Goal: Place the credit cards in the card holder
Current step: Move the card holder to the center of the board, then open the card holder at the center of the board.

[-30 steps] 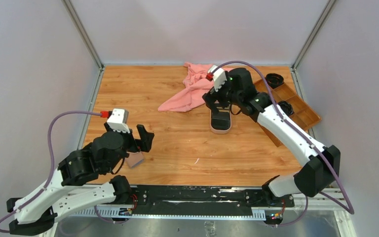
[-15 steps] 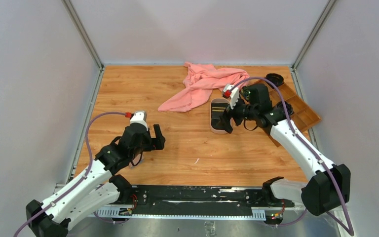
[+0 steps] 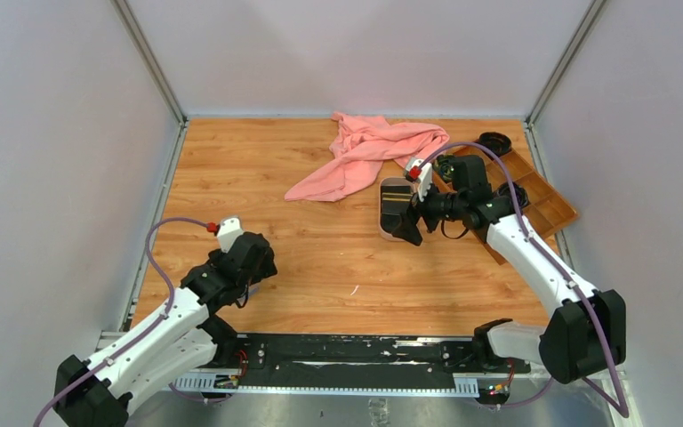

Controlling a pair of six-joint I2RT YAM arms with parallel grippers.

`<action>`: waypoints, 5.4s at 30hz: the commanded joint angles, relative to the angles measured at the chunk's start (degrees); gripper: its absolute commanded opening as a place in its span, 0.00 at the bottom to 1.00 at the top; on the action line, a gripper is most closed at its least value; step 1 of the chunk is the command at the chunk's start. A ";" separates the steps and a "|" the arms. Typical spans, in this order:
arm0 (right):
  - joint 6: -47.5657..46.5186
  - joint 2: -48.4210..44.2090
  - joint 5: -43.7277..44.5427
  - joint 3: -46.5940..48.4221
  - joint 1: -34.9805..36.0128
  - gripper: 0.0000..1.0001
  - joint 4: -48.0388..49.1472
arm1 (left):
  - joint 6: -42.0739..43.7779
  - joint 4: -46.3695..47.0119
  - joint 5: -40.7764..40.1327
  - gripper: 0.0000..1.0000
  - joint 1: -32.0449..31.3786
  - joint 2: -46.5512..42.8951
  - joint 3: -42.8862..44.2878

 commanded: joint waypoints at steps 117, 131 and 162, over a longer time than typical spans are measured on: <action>-14.77 18.91 11.87 -3.72 31.98 0.01 -2.20 | -22.59 57.22 7.81 0.10 -29.36 25.06 -13.71; -13.10 15.26 -2.71 -3.18 23.86 0.02 -3.42 | -12.73 57.18 10.77 0.65 -29.35 12.27 -16.45; -2.53 15.05 -16.42 -2.05 16.68 0.00 -0.22 | -12.81 60.04 13.08 1.00 -29.35 17.52 -14.79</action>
